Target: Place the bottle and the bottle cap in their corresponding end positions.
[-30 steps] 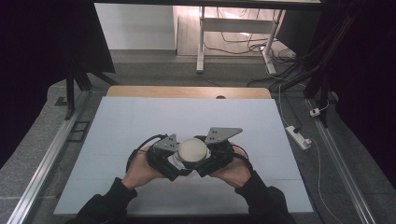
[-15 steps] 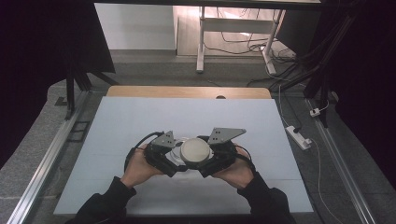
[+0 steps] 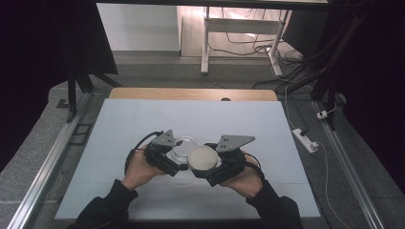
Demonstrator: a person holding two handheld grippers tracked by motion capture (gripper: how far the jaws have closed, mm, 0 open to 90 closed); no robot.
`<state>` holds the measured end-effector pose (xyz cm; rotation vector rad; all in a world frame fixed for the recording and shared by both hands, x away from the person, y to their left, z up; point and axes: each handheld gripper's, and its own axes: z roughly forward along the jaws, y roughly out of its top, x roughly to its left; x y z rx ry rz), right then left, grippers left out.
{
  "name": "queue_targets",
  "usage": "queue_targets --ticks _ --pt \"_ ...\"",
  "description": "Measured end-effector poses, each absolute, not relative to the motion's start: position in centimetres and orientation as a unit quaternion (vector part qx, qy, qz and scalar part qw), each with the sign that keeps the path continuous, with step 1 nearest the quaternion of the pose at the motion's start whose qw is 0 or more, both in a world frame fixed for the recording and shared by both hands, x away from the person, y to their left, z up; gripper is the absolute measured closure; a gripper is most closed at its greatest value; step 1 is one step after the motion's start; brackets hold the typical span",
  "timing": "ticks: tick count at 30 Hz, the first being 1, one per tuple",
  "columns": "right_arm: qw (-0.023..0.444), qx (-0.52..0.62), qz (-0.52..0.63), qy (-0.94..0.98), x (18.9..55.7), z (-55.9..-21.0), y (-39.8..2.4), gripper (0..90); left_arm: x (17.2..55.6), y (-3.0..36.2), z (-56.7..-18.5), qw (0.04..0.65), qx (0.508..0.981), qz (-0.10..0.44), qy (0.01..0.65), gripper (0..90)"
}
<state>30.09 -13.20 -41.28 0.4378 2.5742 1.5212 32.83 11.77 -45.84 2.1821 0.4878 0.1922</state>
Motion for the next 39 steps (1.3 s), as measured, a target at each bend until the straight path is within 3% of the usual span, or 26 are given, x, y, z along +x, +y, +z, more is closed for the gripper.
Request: queue_targets --ticks 39 --pt "0.059 0.142 0.482 0.863 28.3 -44.5 -12.8 7.1 36.2 12.2 -45.7 0.432 0.866 0.107 0.23 7.6"
